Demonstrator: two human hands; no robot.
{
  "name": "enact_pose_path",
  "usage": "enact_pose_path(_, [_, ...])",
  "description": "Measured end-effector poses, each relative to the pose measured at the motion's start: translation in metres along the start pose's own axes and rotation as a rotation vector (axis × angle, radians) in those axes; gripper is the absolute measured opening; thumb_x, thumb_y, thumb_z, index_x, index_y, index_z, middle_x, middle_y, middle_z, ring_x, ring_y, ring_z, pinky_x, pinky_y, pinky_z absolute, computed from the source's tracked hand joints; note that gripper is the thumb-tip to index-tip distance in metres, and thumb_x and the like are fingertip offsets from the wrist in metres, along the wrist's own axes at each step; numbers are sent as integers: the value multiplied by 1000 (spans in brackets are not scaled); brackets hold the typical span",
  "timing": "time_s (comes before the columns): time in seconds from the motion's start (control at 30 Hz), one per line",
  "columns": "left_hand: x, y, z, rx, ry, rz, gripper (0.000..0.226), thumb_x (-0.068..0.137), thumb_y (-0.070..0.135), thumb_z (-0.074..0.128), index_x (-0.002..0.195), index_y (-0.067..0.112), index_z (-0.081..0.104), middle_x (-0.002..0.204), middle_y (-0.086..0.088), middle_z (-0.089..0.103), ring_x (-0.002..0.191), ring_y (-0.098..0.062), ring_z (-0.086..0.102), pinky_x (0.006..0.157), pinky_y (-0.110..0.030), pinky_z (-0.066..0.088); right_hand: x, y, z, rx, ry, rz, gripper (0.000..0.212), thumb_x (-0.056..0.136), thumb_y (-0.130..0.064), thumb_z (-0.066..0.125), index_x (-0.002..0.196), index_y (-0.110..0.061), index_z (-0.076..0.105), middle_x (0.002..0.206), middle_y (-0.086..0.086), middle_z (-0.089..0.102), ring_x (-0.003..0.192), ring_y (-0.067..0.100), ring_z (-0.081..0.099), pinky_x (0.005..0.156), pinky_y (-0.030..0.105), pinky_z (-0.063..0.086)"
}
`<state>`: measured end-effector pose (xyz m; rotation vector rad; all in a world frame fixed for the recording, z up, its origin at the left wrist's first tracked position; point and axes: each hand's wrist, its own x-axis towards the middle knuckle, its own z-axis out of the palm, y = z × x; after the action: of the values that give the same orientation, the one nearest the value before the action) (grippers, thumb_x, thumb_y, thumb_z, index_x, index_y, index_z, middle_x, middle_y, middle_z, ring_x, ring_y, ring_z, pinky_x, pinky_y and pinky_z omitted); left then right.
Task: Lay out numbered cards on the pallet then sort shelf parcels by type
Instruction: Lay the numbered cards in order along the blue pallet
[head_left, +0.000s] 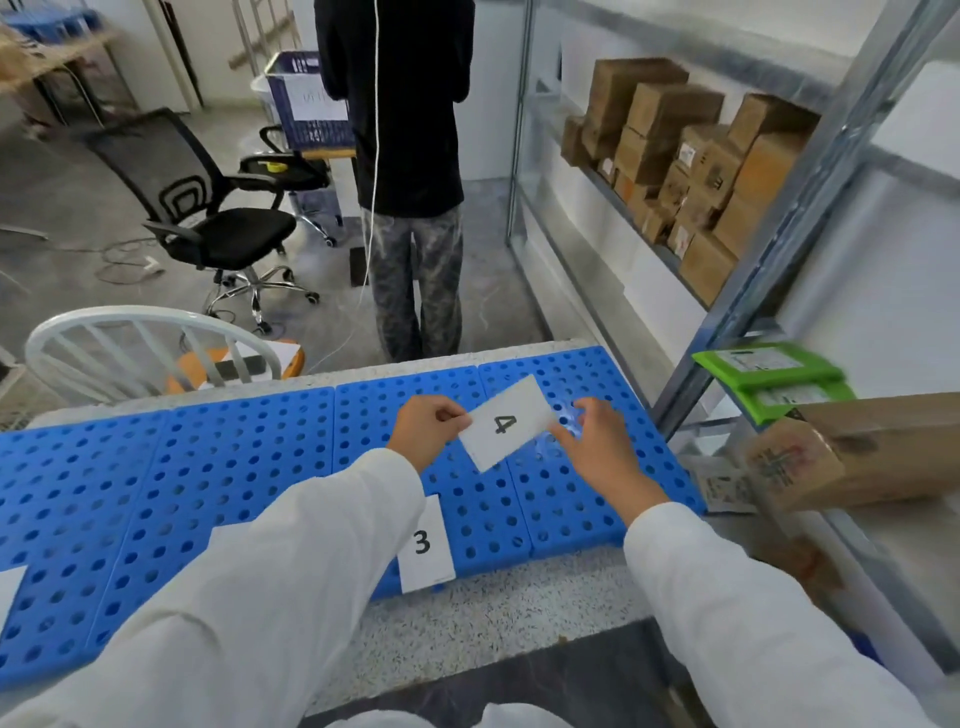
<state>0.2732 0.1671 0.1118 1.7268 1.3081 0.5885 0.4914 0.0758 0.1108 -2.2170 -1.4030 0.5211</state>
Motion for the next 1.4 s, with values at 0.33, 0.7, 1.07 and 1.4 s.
enact_pose_path(0.33, [-12,23,44,-419,-50,-158,17,89,20,68,98,5,72,81,-6,70,68,-7,63,64,-13,49,-3,-19,11,659,-136,149,25,96,-26,56,118,-14,59,112,1,65,97,17,63,70,27,55])
enact_pose_path(0.7, [-3,14,35,-433,41,-276,27,100,18,49,98,0,69,89,-9,70,76,-15,62,72,-22,54,4,65,3,383,-43,280,19,93,-23,62,92,-6,53,92,8,60,83,24,59,76,45,53])
enact_pose_path(1.07, [-2,10,38,-373,17,-259,25,100,16,49,97,1,69,84,-5,68,72,-12,62,63,-14,51,-29,126,50,289,-96,510,20,97,-9,42,77,-10,40,79,6,46,70,19,46,64,35,39])
enact_pose_path(1.4, [-9,5,39,-284,-5,-266,26,99,15,49,97,0,70,90,-10,69,77,-16,62,73,-22,53,-33,142,53,251,-163,516,40,98,-20,46,133,-1,46,130,18,53,113,33,55,80,31,41])
